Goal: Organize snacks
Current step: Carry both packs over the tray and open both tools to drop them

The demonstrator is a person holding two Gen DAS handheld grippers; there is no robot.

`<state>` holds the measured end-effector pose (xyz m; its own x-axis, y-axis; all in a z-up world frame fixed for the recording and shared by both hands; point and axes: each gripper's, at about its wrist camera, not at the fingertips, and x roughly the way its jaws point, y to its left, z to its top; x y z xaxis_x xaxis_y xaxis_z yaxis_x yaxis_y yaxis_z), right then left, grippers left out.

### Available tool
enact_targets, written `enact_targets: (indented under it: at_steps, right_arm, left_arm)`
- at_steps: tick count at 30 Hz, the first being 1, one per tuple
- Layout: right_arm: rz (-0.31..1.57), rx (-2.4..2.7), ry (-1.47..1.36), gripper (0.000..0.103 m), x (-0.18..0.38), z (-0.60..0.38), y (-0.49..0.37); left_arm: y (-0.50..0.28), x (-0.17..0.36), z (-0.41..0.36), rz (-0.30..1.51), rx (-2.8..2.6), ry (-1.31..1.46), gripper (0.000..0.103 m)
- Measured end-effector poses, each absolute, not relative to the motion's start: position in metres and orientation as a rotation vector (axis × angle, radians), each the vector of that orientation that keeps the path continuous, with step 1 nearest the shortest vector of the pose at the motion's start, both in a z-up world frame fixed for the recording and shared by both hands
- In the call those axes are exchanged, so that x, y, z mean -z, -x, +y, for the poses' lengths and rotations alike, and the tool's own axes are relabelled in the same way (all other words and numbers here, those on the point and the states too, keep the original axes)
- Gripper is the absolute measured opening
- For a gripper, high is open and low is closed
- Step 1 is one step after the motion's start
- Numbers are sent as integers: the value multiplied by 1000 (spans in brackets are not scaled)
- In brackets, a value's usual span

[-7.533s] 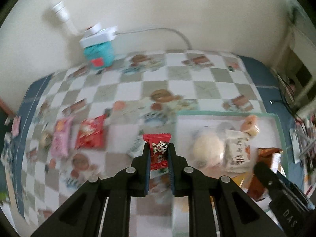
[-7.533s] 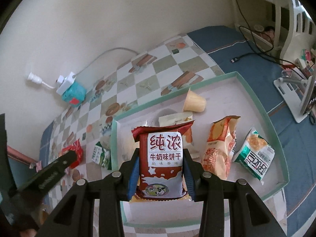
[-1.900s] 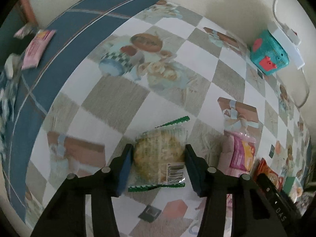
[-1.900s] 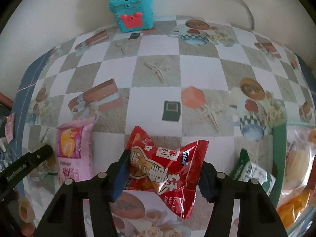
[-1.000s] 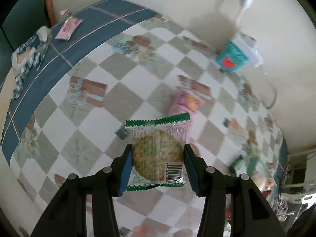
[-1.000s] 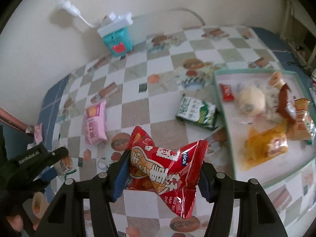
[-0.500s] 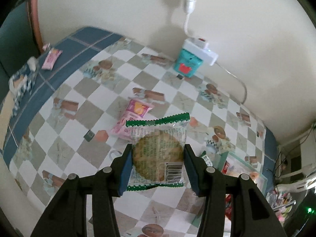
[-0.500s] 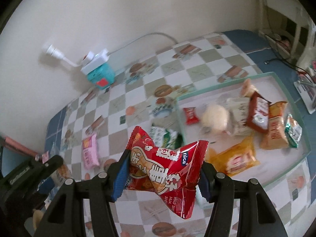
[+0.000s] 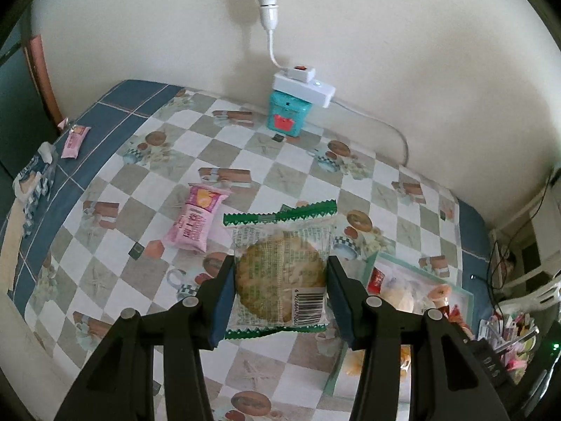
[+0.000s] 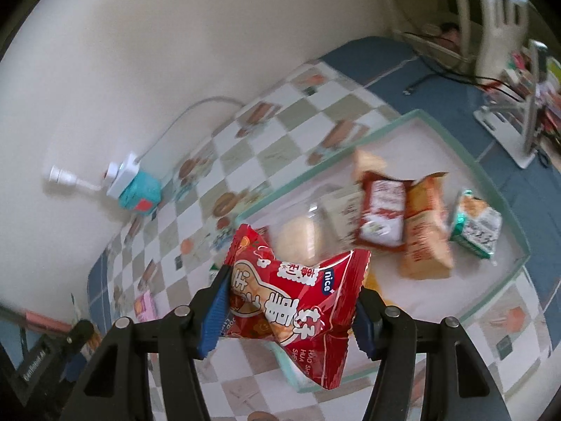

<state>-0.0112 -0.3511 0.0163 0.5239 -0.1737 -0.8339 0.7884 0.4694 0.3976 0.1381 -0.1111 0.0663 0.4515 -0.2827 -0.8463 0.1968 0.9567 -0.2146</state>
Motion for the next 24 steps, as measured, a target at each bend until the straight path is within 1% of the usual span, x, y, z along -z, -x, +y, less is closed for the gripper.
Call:
enact_targets:
  at_steps: [9, 16, 24]
  right_arm:
    - [750, 757, -927, 65, -19, -395, 48]
    - [725, 778, -874, 65, -21, -419, 57]
    - [657, 803, -802, 65, -22, -441, 60]
  left_arm:
    - [-115, -67, -159, 1051, 362, 24, 51]
    - [-98, -57, -207, 1042, 424, -58, 51]
    - [-81, -37, -256, 1018, 490, -167, 51]
